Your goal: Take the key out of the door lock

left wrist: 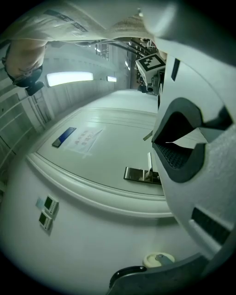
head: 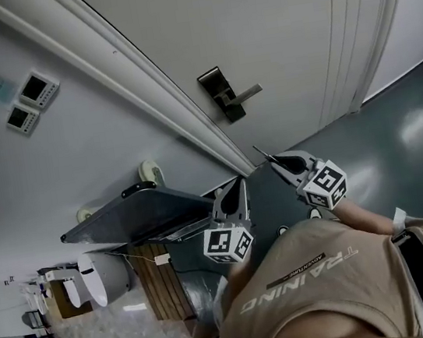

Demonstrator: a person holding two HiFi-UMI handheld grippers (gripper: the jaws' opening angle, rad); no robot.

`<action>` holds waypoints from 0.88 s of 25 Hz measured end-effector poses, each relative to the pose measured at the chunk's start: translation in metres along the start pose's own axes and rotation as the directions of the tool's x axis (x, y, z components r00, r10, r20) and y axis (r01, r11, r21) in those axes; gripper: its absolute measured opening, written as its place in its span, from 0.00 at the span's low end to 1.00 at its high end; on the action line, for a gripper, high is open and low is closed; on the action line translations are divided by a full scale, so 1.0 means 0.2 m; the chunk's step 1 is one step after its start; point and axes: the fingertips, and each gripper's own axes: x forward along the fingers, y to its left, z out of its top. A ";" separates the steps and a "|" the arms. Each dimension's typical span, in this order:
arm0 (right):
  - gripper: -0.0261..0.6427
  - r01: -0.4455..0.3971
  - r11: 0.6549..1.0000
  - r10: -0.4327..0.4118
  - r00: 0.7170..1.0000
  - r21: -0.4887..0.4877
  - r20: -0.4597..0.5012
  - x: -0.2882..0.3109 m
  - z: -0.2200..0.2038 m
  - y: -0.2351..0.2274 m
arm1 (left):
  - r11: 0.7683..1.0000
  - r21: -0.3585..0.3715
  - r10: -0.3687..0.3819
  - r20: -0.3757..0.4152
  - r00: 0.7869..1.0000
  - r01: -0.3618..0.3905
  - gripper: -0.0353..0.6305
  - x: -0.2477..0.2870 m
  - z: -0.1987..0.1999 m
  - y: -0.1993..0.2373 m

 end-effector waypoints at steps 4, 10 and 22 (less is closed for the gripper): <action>0.07 -0.035 0.991 0.030 0.999 -0.131 -0.038 -0.01 0.01 0.06 | 0.998 -0.038 0.040 0.012 0.999 -0.040 0.07 -0.02 -0.02 0.02; 0.07 -0.067 0.979 0.057 0.997 -0.193 -0.060 -0.03 0.01 0.10 | 0.998 -0.047 0.050 0.023 0.998 -0.049 0.07 -0.02 0.02 0.01; 0.07 0.007 0.985 -0.012 1.000 -0.174 -0.025 -0.01 0.07 0.02 | 0.996 0.092 0.024 -0.021 0.999 -0.022 0.07 0.00 0.04 0.01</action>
